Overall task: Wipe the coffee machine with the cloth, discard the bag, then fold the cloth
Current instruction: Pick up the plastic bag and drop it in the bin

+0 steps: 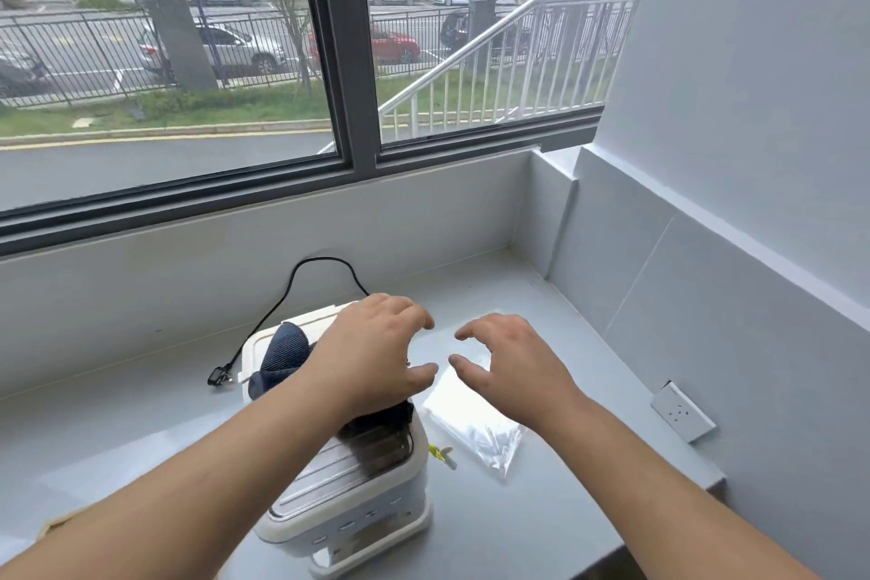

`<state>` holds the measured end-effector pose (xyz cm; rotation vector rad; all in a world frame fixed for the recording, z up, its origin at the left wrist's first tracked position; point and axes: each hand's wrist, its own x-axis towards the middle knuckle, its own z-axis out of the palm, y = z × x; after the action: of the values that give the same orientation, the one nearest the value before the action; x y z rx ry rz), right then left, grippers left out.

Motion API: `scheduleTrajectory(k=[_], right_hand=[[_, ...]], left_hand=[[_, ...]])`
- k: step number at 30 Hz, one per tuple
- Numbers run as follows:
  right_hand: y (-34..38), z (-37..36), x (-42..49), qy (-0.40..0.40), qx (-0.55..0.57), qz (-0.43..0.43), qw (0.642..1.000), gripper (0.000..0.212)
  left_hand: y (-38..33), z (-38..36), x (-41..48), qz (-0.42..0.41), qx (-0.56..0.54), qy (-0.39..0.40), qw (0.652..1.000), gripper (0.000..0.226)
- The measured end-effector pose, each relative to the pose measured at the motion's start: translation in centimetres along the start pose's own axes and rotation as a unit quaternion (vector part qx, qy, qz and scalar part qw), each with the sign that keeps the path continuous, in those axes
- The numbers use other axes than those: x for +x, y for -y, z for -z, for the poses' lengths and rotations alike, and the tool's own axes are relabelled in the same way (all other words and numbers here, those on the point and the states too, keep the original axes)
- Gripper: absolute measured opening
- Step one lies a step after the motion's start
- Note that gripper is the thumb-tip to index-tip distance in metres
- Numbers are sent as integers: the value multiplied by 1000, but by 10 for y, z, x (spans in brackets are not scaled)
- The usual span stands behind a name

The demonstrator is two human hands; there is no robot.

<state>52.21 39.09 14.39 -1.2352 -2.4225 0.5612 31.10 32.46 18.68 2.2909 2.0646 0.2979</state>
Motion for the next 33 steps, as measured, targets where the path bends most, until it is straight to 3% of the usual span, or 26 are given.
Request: scheduleTrajectory(k=[7,19,33], right_hand=[[-53,-5,-7,7,-28,-53,998,40],[-127,-36,-8,57,-46,-117,990,48],[-183,-87,-1,152,-61,-196,967,66]], left_hand=[[-35,-36,44,-27,55,77,995,56],[-74,-104,96,2,86,197,977,60],[-93,-159,116,78,71,243,964,61]])
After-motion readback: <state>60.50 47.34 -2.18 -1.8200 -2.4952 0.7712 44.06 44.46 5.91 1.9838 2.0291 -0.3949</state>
